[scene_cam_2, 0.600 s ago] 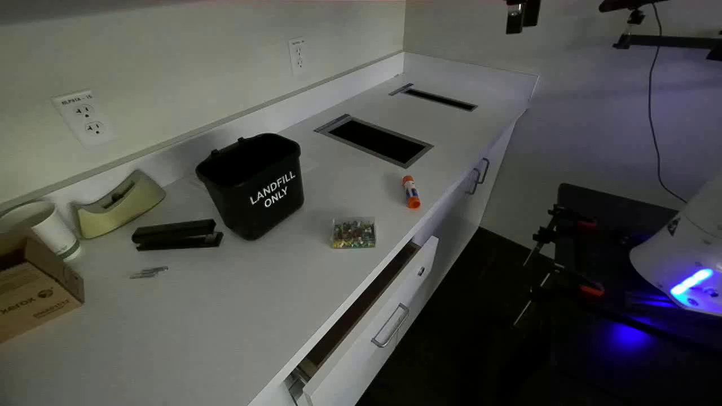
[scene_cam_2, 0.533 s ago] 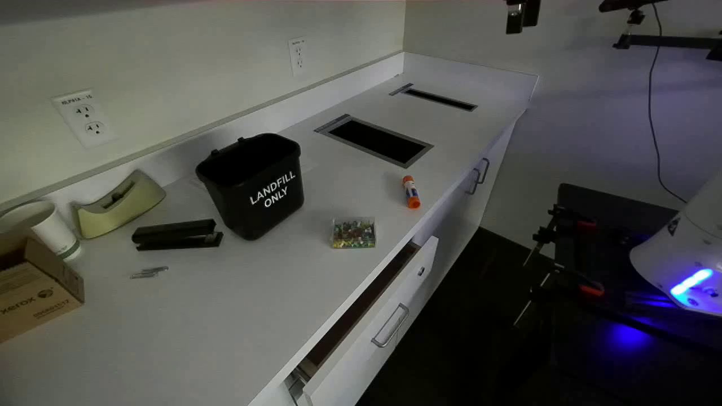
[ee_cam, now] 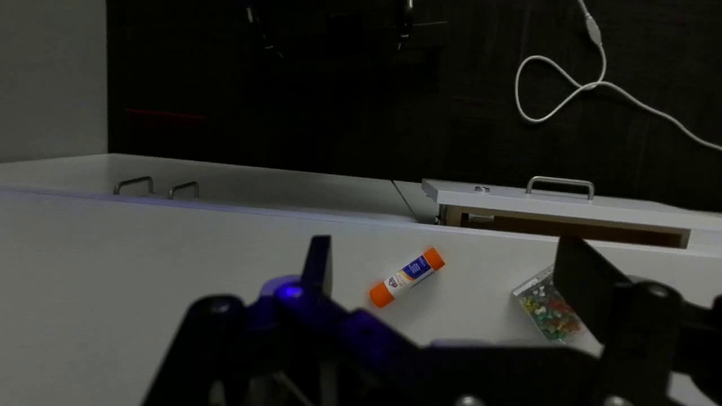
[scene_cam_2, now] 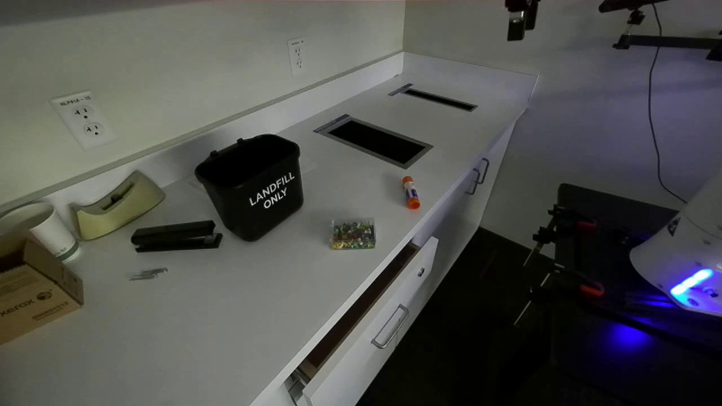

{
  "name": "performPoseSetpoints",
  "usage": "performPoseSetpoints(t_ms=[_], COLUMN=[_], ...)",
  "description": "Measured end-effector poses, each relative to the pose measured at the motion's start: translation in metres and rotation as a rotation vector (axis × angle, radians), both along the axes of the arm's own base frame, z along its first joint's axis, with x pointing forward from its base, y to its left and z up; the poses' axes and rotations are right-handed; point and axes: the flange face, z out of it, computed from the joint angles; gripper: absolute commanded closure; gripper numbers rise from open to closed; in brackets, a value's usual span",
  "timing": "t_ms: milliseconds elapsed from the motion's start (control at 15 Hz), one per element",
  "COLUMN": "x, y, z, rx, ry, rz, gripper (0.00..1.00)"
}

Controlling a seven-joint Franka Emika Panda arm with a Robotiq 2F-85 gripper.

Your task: Open the first drawer from the right on the cabinet

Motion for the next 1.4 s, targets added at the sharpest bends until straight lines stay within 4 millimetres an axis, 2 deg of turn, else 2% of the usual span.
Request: performPoseSetpoints(t_ms=[200,467,600,733,867,1400], x=[-0.016,-0.054,-0.072,-0.088,-0.098,-0.098], y=[0.066,0.162,0.199,0.226,0.237,0.24], z=[-0.016,-0.049,-0.068,-0.088,-0.1,-0.102], rx=[-0.06,-0.129,-0.151,-0.176,-0.19,-0.21], ry=[0.023,0.039,0.031,0.019,0.018,0.007], rz=[0.153,0.385,0.496,0.61,0.662,0.698], gripper=[0.0,0.0,0.0,0.0,0.0,0.0])
